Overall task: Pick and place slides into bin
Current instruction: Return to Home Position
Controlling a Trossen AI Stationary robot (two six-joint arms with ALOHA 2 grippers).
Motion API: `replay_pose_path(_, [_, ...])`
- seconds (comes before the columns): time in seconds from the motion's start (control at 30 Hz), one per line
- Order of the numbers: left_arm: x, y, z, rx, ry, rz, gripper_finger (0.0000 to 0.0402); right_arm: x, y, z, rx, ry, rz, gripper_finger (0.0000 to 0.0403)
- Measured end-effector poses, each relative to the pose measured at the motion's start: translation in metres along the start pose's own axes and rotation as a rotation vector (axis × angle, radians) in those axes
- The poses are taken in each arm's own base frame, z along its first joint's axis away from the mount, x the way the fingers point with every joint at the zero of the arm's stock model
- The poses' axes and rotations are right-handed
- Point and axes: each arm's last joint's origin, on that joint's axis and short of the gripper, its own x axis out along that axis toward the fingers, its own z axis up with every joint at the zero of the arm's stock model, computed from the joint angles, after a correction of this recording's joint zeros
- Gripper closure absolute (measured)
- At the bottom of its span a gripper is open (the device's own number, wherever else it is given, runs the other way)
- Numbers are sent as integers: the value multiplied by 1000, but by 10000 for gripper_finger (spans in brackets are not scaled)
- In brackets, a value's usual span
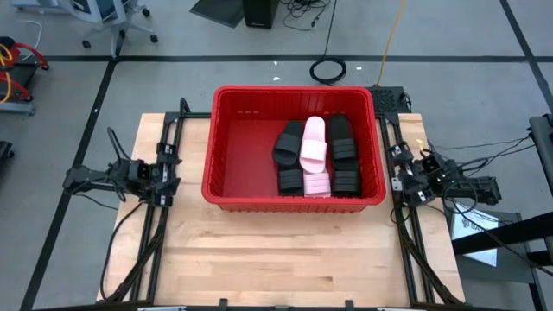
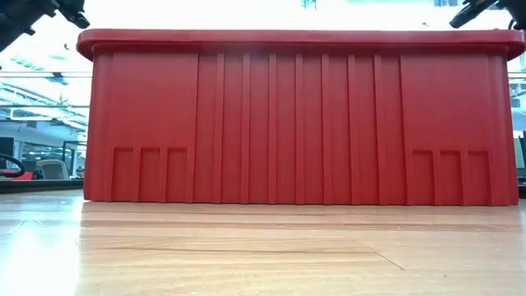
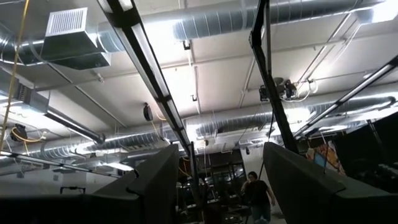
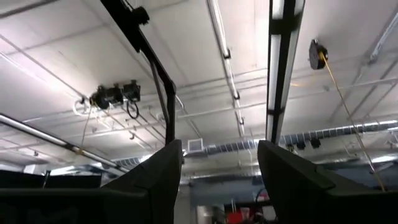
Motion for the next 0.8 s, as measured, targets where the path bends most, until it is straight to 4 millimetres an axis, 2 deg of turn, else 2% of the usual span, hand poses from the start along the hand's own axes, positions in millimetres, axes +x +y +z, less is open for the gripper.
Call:
replay_pose_path(0.33, [0, -1, 0, 11, 6, -1, 160, 0, -2, -5, -19, 51, -21, 202])
replay_pose_path(0.47, [0, -1, -2, 14, 26, 3, 160, -1, -5, -9, -17, 84, -102, 202])
replay_pose_path(0.8, [0, -2, -9, 21, 100, 14, 160, -3, -8, -21, -48, 200, -162, 202])
